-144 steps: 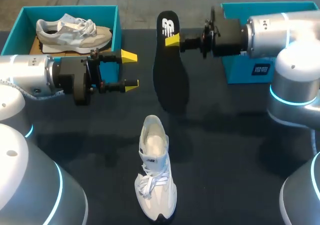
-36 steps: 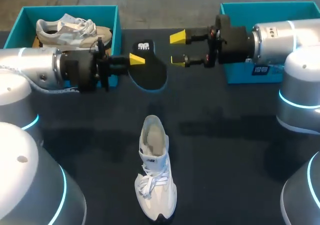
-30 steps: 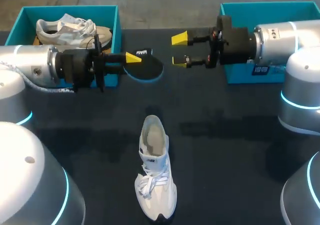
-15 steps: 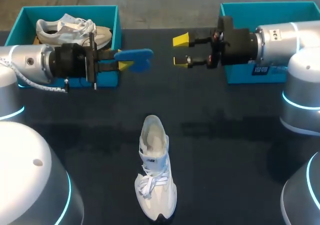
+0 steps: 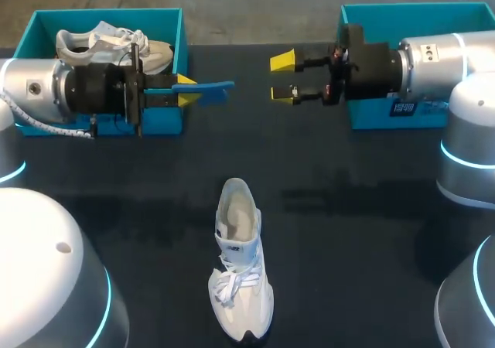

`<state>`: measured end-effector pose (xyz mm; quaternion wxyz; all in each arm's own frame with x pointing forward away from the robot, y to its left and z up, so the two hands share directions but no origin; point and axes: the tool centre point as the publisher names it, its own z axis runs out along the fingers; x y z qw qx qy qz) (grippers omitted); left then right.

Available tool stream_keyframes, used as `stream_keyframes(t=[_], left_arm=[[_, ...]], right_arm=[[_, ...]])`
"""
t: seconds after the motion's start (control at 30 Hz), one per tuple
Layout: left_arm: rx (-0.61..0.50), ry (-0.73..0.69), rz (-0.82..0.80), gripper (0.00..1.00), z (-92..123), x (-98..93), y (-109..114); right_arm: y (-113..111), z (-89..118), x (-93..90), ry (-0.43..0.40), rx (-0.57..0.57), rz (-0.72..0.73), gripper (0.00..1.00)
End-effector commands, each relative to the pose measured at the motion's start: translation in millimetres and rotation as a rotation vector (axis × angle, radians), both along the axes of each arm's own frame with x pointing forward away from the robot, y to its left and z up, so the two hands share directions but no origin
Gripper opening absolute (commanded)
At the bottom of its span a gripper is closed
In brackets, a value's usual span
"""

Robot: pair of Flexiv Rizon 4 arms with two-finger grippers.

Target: Take the shoe out of the shoebox, open the shoe tongue, remove and reinsert the insole, then place the shoe into the shoebox

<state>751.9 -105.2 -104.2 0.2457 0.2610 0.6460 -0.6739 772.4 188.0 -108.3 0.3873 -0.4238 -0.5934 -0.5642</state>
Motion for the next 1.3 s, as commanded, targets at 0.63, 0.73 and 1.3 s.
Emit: stream_keyframes(t=[0.63, 0.73, 1.3], left_arm=[[-0.133, 1.165, 0.218, 0.0, 1.8, 36.8, 9.2], [-0.122, 1.287, 0.187, 0.0, 3.6, 28.6, 10.1], [-0.101, 1.634, 0.132, 0.0, 2.8, 8.2, 11.2]], right_arm=[[0.4, -0.5, -1.0, 0.0, 0.0, -0.002, 1.0], [0.4, -0.5, -1.0, 0.0, 0.0, -0.002, 1.0], [0.4, -0.5, -1.0, 0.0, 0.0, -0.002, 1.0]])
